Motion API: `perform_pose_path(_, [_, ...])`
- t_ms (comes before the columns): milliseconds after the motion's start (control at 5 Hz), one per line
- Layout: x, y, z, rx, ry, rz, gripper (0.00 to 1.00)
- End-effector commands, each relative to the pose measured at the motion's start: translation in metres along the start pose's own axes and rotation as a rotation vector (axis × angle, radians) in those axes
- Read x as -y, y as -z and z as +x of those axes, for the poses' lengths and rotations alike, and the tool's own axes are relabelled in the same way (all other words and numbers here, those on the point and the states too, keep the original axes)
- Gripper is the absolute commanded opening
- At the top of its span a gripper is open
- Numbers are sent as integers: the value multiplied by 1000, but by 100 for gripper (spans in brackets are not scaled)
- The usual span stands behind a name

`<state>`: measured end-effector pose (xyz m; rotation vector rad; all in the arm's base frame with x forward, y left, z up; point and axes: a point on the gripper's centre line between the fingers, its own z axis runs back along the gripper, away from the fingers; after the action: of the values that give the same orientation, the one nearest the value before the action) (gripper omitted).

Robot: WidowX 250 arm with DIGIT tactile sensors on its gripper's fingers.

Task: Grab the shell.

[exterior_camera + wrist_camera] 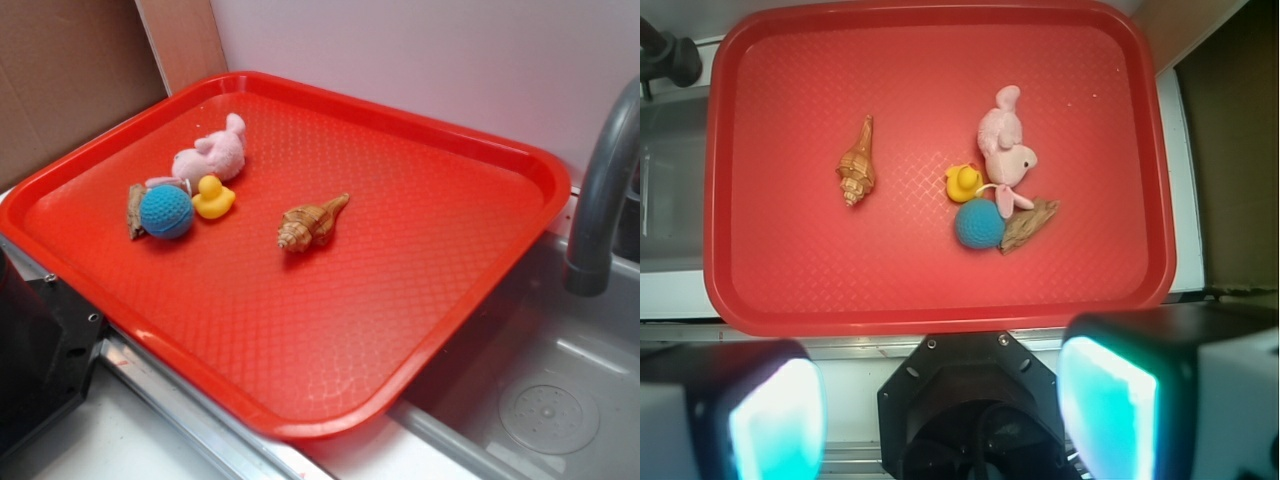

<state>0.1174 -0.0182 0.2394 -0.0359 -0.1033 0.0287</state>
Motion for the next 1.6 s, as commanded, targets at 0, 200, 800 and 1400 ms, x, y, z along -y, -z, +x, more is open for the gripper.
perform_pose_path(0, [0,0,0,0,0,0,100])
perform_pose_path(200, [18,46,13,26,-9,42,100])
perform_pose_path(800, [91,157,96,84,110,-119,100])
perform_pose_path(1400, [73,233,69,-95,132,-7,100])
